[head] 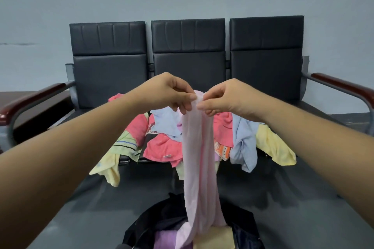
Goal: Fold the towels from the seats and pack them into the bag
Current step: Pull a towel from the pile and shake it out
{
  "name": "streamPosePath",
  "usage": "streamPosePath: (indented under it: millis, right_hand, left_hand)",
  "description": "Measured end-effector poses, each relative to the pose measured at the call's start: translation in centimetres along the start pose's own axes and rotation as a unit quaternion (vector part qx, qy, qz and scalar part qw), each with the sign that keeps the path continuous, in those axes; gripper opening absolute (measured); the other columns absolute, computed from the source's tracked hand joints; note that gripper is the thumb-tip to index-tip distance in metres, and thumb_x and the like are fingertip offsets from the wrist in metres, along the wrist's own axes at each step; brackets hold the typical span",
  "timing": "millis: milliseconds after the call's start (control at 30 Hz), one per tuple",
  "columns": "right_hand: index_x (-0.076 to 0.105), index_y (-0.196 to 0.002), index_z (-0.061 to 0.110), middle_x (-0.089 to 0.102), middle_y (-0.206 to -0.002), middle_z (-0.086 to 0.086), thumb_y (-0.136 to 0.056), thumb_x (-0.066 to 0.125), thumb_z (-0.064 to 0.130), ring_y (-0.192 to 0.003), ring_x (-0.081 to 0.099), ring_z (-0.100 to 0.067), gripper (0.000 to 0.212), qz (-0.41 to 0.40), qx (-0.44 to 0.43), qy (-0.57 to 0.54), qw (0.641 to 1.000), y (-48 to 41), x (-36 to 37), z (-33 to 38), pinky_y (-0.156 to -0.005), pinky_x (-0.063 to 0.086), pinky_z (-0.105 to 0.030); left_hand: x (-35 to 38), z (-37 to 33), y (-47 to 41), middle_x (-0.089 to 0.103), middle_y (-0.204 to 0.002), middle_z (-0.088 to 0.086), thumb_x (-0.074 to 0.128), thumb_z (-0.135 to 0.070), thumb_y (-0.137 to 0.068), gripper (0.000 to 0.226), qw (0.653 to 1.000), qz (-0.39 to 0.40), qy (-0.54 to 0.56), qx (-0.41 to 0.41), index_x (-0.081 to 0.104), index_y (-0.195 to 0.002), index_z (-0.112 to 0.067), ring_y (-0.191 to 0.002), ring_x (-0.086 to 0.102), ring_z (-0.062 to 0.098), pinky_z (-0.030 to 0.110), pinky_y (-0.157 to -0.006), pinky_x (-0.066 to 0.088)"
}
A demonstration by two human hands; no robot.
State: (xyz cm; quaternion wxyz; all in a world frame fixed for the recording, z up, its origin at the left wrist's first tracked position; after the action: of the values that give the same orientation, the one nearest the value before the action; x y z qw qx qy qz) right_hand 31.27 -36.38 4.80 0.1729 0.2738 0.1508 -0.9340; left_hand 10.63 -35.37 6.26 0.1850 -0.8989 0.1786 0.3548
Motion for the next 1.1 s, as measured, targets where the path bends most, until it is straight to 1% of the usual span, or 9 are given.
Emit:
streamPosePath:
  millis: [167,300,433,600,733,867,900,1000,1100]
  right_hand:
    - [0.076,-0.087,0.0,0.074,-0.076,-0.016,-0.087,0.08,0.022,-0.066,0.071,-0.016,0.022,-0.051,-0.02,0.04,0.998,-0.1,1.3,-0.2,-0.048,0.043,-0.01]
    - [0.072,-0.089,-0.008,0.071,-0.074,-0.018,-0.089,0.077,0.014,-0.065,0.069,-0.019,0.023,-0.074,-0.027,-0.003,0.997,-0.2,0.6,-0.1,-0.061,0.055,-0.021]
    - [0.065,-0.084,-0.014,0.061,-0.071,-0.021,-0.088,0.069,-0.003,-0.063,0.061,-0.027,0.012,-0.1,0.012,-0.132,0.986,-0.5,-1.8,-0.5,-0.065,0.058,-0.031]
    - [0.065,-0.083,-0.008,0.058,-0.064,-0.016,-0.087,0.065,-0.006,-0.058,0.059,-0.023,0.004,-0.142,0.105,-0.059,0.983,0.4,-3.3,-2.7,-0.059,0.054,-0.028]
    - [0.061,-0.081,-0.003,0.056,-0.071,-0.012,-0.092,0.061,-0.003,-0.062,0.057,-0.019,0.011,-0.165,0.035,-0.236,0.957,0.5,-4.9,-2.3,-0.064,0.053,-0.027]
    - [0.071,-0.084,0.01,0.063,-0.074,-0.001,-0.095,0.059,0.01,-0.066,0.06,-0.012,0.016,-0.116,-0.015,-0.473,0.873,0.6,-6.1,-1.0,-0.071,0.054,-0.026]
    - [0.073,-0.08,0.011,0.065,-0.073,-0.002,-0.095,0.06,0.01,-0.066,0.062,-0.014,0.019,-0.12,0.004,-0.428,0.896,0.4,-5.8,-1.4,-0.074,0.057,-0.031]
    - [0.064,-0.076,0.001,0.061,-0.066,-0.01,-0.091,0.068,0.006,-0.055,0.06,-0.017,0.017,-0.243,0.06,-0.066,0.966,-0.3,-4.7,-3.3,-0.076,0.06,-0.044]
    - [0.062,-0.091,-0.008,0.066,-0.07,-0.012,-0.093,0.068,0.01,-0.058,0.063,-0.014,0.02,-0.291,0.037,-0.028,0.956,-0.6,-4.5,-3.8,-0.07,0.061,-0.035]
  left_hand:
    - [0.4,0.2,0.2,0.076,-0.078,0.006,0.067,-0.019,-0.096,0.014,1.0,0.009,0.012,0.006,0.075,-0.093,-0.008,-0.068,0.07,0.012,0.016,-0.059,0.05]
    - [0.4,1.1,0.4,0.066,-0.076,0.003,0.067,-0.025,-0.096,0.016,0.998,0.047,0.028,0.001,0.074,-0.091,-0.011,-0.069,0.059,0.012,0.024,-0.064,0.049]
    - [1.0,3.9,1.4,0.06,-0.103,-0.021,0.077,-0.048,-0.078,0.017,0.981,0.175,-0.045,-0.065,0.079,-0.086,-0.033,-0.102,0.059,0.007,0.033,-0.101,0.047]
    - [-0.4,6.3,1.3,0.048,-0.123,-0.029,0.066,-0.081,-0.061,0.049,0.977,0.103,-0.169,-0.081,0.075,-0.092,-0.044,-0.117,0.053,-0.002,0.037,-0.112,0.039]
    - [-1.4,3.8,0.7,0.076,-0.1,0.003,0.07,-0.026,-0.087,0.025,0.99,0.017,0.136,0.02,0.072,-0.101,-0.006,-0.095,0.073,0.016,0.035,-0.098,0.056]
    - [-2.8,1.2,-0.1,0.074,-0.085,0.005,0.082,-0.025,-0.076,0.032,0.916,0.05,0.392,0.067,0.07,-0.099,-0.004,-0.079,0.071,0.016,0.03,-0.08,0.06]
    - [-2.8,1.3,-0.4,0.074,-0.087,0.007,0.083,-0.024,-0.078,0.033,0.931,0.042,0.36,0.037,0.07,-0.099,-0.003,-0.081,0.072,0.019,0.031,-0.081,0.06]
    - [-2.1,1.9,-0.9,0.078,-0.089,0.008,0.078,-0.027,-0.087,0.022,0.996,-0.063,-0.011,-0.061,0.075,-0.095,-0.006,-0.089,0.075,0.025,0.034,-0.086,0.06]
    - [-1.4,2.6,-0.7,0.077,-0.083,0.005,0.078,-0.029,-0.086,0.019,0.989,-0.127,0.009,-0.076,0.077,-0.089,-0.01,-0.082,0.074,0.021,0.019,-0.066,0.055]
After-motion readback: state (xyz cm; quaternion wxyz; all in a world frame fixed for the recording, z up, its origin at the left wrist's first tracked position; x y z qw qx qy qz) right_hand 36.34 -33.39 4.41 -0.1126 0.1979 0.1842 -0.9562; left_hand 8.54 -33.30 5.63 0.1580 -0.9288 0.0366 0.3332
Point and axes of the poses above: each hand's wrist, its own y-axis away from the middle knuckle, its own x-axis out of the palm, z = x × y, the point moved 1 cm from there along -y, towards the middle knuckle
